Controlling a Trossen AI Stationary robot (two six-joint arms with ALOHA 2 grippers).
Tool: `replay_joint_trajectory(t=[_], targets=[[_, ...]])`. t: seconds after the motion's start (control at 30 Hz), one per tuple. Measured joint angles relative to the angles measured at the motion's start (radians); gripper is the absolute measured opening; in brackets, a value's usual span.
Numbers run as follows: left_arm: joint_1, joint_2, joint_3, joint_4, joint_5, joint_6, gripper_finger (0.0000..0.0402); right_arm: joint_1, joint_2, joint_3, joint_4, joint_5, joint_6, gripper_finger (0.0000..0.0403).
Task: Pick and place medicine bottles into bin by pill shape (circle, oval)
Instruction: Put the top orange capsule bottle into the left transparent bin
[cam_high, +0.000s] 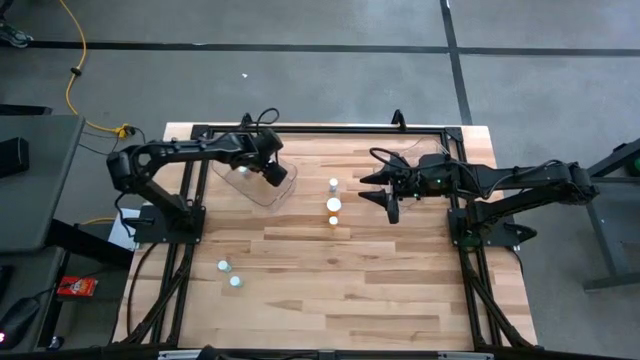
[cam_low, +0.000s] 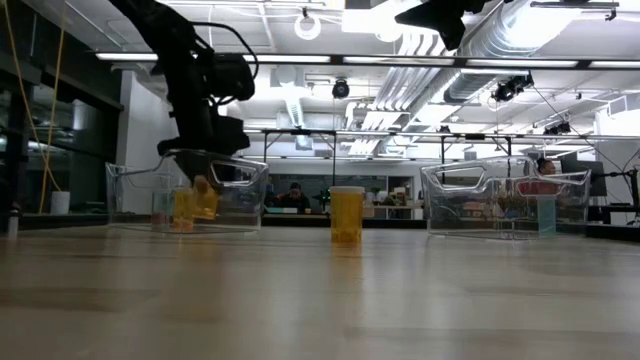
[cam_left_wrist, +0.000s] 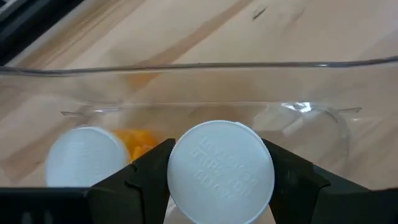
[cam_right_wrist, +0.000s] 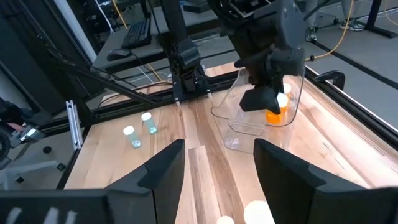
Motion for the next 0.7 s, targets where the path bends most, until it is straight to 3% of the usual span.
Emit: replay_joint_trajectory(t=[0.7], targets=[[0.023,0.023,0.0,0.087,-0.027,0.057,0.0215,0.0,0.0,0.0,-0.005,0.001,0.008,0.0185]])
